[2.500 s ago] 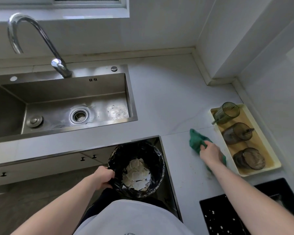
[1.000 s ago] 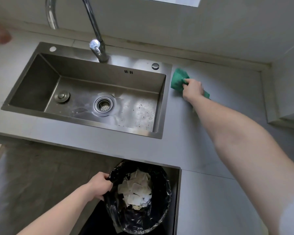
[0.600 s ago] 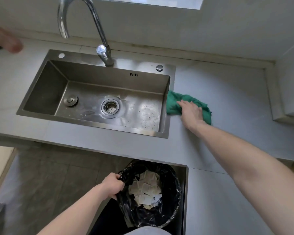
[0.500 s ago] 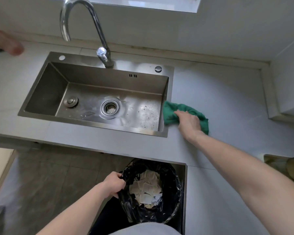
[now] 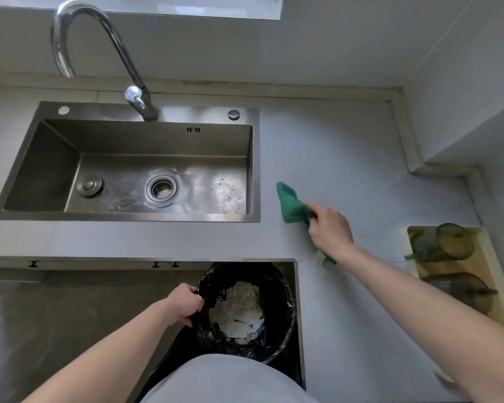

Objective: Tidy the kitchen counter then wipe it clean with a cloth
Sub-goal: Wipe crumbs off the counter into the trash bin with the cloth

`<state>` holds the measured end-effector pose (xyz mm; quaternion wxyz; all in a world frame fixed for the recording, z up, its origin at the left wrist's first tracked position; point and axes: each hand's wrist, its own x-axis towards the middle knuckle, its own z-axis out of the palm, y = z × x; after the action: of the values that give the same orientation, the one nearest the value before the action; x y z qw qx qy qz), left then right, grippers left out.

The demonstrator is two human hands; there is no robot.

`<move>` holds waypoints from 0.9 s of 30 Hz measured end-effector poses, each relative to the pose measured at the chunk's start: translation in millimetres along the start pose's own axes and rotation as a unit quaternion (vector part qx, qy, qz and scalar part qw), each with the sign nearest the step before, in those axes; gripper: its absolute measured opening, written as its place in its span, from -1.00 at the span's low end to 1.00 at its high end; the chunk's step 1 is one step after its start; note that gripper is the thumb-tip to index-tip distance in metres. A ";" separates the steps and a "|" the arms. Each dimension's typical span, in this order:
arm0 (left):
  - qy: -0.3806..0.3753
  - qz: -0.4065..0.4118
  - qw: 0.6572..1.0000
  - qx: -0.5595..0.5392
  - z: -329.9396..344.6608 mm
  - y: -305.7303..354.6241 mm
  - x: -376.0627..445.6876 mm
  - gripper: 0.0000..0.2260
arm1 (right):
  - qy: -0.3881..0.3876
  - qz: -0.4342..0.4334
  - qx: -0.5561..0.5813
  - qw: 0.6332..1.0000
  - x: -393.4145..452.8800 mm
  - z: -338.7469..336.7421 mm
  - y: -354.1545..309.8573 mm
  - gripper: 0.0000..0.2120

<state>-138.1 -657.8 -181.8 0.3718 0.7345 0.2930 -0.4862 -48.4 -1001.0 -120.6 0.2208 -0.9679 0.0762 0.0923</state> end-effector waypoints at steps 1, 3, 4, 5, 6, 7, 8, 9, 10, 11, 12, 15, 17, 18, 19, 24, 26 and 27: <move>0.000 0.000 1.000 0.004 0.7 1.2 1.0 -0.83 | 0.030 0.021 0.007 0.999 10.5 -13.8 12.1 -0.55; 0.006 0.000 1.000 0.007 2.4 1.5 2.5 -0.82 | 0.076 0.065 -0.004 0.995 31.2 -36.6 36.6 -0.55; 0.008 -0.002 1.000 0.008 3.1 0.8 3.9 -0.81 | 0.086 0.089 -0.019 0.992 40.3 -44.9 49.6 -0.55; 0.008 -0.003 1.000 0.010 3.8 -0.2 4.9 -0.81 | 0.088 0.114 -0.036 0.989 47.3 -50.8 61.9 -0.54; 0.008 -0.004 1.000 0.012 4.6 -1.8 6.2 -0.81 | 0.082 0.139 -0.054 0.985 52.3 -53.8 75.3 -0.53; 0.010 -0.004 1.000 0.012 5.0 -2.8 7.2 -0.81 | 0.068 0.163 -0.070 0.982 55.6 -54.4 87.6 -0.52; 0.010 -0.004 1.000 0.013 5.8 -3.4 8.7 -0.80 | 0.049 0.184 -0.081 0.978 57.2 -52.0 99.4 -0.52; 0.009 -0.004 1.000 0.015 6.3 -3.5 9.3 -0.79 | 0.025 0.201 -0.082 0.976 57.5 -46.9 109.0 -0.51; 0.009 -0.003 1.000 0.014 6.9 -3.6 10.2 -0.79 | 0.002 0.214 -0.079 0.974 56.7 -39.3 116.7 -0.50; 0.010 -0.002 1.000 0.012 7.1 -2.8 10.2 -0.79 | -0.019 0.223 -0.073 0.972 55.7 -31.0 121.6 -0.48; 0.010 -0.001 1.000 0.007 7.7 -2.5 10.3 -0.81 | -0.031 0.228 -0.071 0.970 54.0 -22.9 123.4 -0.46; 0.005 0.001 1.000 -0.011 8.2 -5.0 12.9 -0.80 | -0.030 0.233 -0.075 0.969 47.7 -5.7 119.5 -0.44; 0.001 0.000 1.000 -0.016 8.7 -7.8 14.9 -0.78 | -0.027 0.219 -0.071 0.973 41.9 4.0 113.1 -0.42; -0.002 0.000 1.000 -0.018 9.2 -8.9 15.4 -0.78 | -0.026 0.208 -0.068 0.975 38.3 9.8 109.2 -0.41; -0.003 0.001 1.000 -0.018 9.8 -9.3 14.7 -0.79 | -0.026 0.198 -0.065 0.978 35.0 14.9 103.8 -0.39; 0.003 0.003 1.000 -0.020 11.7 -10.3 10.1 -0.81 | -0.025 0.137 -0.046 0.989 18.3 37.9 63.2 -0.34; 0.010 0.003 1.000 -0.021 11.2 -10.8 8.1 -0.80 | -0.036 0.104 -0.049 0.993 9.1 48.3 43.8 -0.33; 0.011 0.003 1.000 -0.021 11.0 -11.1 7.2 -0.78 | -0.041 0.090 -0.051 0.994 3.5 54.0 34.0 -0.32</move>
<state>-149.8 -660.3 -194.2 0.3855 0.7328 0.3050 -0.4706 -59.2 -1007.8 -183.2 0.1650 -0.9624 0.1493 0.1555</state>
